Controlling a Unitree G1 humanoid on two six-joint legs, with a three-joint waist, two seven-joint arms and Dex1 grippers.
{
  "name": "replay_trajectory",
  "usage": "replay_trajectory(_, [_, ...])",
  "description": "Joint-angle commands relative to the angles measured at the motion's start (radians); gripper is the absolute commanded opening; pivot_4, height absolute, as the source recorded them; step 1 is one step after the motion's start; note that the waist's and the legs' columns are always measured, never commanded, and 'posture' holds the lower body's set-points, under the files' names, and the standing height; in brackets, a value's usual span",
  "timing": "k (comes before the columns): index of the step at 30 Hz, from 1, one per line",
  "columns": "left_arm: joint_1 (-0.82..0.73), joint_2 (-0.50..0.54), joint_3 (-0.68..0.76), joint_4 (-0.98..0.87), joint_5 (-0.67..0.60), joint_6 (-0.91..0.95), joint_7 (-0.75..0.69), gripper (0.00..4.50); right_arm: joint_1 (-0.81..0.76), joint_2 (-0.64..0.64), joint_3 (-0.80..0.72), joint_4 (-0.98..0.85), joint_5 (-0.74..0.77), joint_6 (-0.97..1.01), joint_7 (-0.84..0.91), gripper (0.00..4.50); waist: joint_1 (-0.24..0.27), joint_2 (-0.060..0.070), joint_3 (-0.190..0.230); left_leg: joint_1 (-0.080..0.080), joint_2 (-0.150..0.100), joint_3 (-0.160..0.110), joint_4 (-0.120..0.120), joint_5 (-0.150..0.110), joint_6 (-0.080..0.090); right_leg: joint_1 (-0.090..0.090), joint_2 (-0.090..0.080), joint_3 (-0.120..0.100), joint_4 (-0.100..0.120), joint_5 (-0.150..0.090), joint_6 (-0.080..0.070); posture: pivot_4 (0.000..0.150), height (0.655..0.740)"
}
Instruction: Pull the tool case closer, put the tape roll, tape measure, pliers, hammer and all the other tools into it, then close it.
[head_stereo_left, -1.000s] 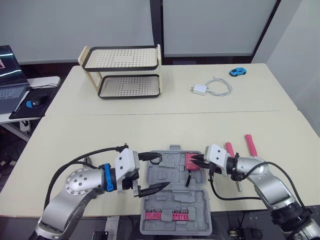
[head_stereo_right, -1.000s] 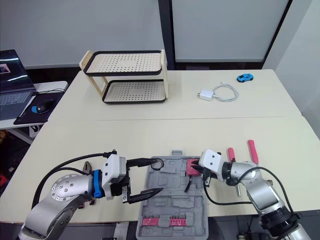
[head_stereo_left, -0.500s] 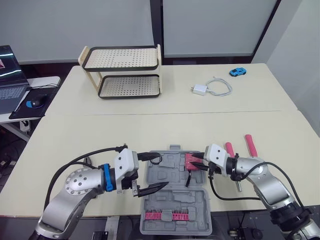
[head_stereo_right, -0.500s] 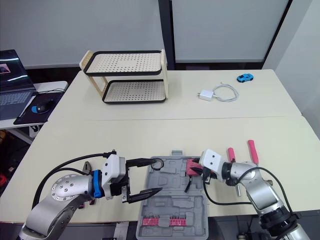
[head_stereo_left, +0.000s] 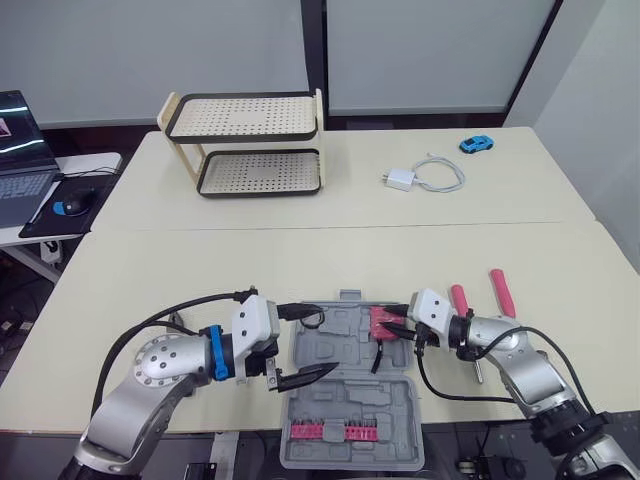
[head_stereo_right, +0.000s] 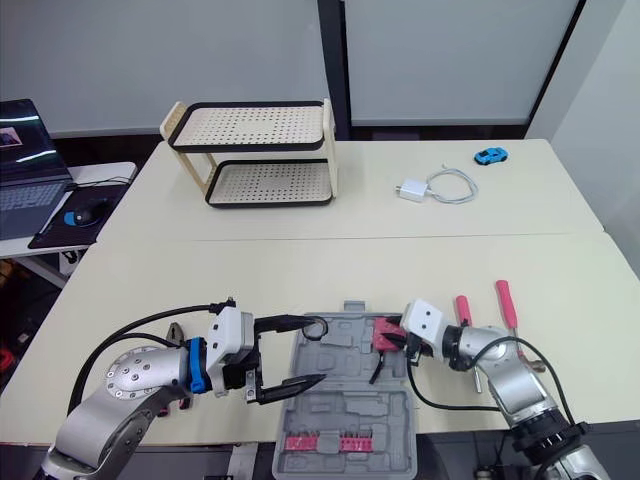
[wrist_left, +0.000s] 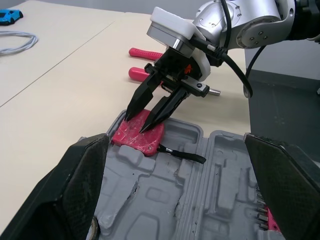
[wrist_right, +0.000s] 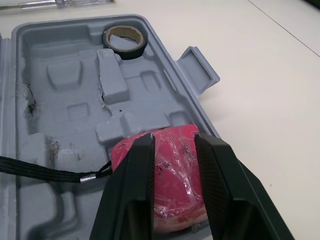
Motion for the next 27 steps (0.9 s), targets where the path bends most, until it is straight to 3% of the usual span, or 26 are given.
replay_trajectory(1, [-0.002, -0.002, -0.002, -0.023, -0.003, -0.006, 0.003, 4.5, 0.017, 0.005, -0.001, 0.064, -0.016, -0.042, -0.002, 1.35, 0.0, 0.0, 0.0, 0.001, 0.0, 0.0, 0.0, 0.0, 0.0, 0.001, 0.0, 0.0, 0.0, 0.0, 0.0, 0.15, 0.74])
replay_trajectory(9, [0.006, 0.001, 0.002, -0.04, -0.008, 0.005, 0.011, 4.5, 0.029, 0.027, 0.008, 0.176, -0.027, -0.103, -0.007, 1.35, 0.001, 0.0, -0.002, 0.004, 0.0, 0.0, 0.0, 0.0, 0.001, 0.004, 0.0, 0.0, 0.0, 0.0, 0.0, 0.15, 0.74])
replay_trajectory(15, [0.007, 0.006, 0.004, -0.034, -0.004, -0.001, 0.007, 4.5, 0.025, 0.036, 0.013, 0.223, -0.035, -0.074, -0.008, 1.35, 0.002, 0.0, -0.003, 0.016, 0.0, 0.0, -0.002, -0.001, 0.002, 0.017, 0.0, 0.0, -0.003, 0.0, 0.0, 0.15, 0.74])
replay_trajectory(27, [0.024, 0.008, 0.012, -0.015, 0.004, -0.021, -0.006, 4.5, 0.039, 0.054, 0.006, 0.272, -0.026, -0.081, -0.008, 1.35, 0.004, 0.0, -0.006, 0.017, 0.0, -0.001, -0.002, -0.001, 0.002, 0.016, 0.0, -0.001, -0.003, 0.0, 0.0, 0.15, 0.74])
